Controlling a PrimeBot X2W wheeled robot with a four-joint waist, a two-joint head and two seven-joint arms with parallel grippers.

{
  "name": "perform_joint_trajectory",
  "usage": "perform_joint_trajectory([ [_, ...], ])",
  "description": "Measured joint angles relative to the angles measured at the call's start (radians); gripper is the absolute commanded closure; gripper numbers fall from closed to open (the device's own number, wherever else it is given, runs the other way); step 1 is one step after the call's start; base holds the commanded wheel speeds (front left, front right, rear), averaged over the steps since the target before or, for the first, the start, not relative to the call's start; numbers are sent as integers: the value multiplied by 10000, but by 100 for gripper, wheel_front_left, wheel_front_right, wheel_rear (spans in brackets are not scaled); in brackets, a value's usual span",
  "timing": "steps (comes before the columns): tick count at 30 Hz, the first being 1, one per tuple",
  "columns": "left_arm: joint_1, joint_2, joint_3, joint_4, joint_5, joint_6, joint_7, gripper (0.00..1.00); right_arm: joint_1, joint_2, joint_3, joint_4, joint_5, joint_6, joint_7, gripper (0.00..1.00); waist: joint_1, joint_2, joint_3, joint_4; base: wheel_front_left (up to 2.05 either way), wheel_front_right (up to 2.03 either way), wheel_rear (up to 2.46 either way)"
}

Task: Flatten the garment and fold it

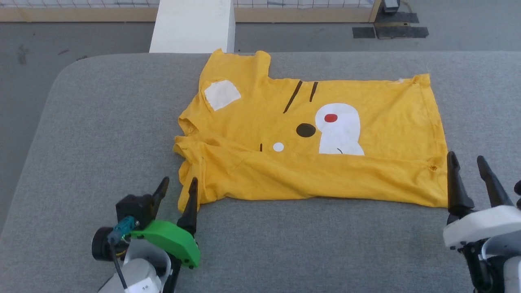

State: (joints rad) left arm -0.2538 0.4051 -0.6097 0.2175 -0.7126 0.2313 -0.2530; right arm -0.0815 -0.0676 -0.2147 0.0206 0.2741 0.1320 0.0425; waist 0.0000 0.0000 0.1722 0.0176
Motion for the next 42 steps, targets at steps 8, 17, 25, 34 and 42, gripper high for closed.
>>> perform_joint_trajectory([
  [8, 69, -263, 113, 951, -349, 518, 792, 0, 430, 144, 562, 0, -12, 0, -1373, 0, 0, 0, -132, -400, 0, 0, 0],
  [17, -440, -552, 382, 1925, -1440, 1118, 3035, 0, 453, 155, 1124, 499, 215, 0, -1570, 0, 0, 0, -247, -1029, 0, 0, 0],
  [25, -683, -389, 115, 1705, -1852, 677, 4042, 100, 453, 161, 1078, 725, 228, 2, -1317, 0, 0, 0, -299, -1248, 0, 0, 0],
  [34, -709, -435, -10, 1427, -1730, 541, 3643, 100, -728, 167, 151, 2368, -96, 2, 989, 0, 0, 0, -62, -1039, 0, 0, 0],
  [42, -974, -499, -219, 1383, -1375, 322, 3463, 100, -2404, 161, -1034, 4190, -1066, 0, 4533, 0, 0, 0, 229, -661, 0, 0, 0],
])
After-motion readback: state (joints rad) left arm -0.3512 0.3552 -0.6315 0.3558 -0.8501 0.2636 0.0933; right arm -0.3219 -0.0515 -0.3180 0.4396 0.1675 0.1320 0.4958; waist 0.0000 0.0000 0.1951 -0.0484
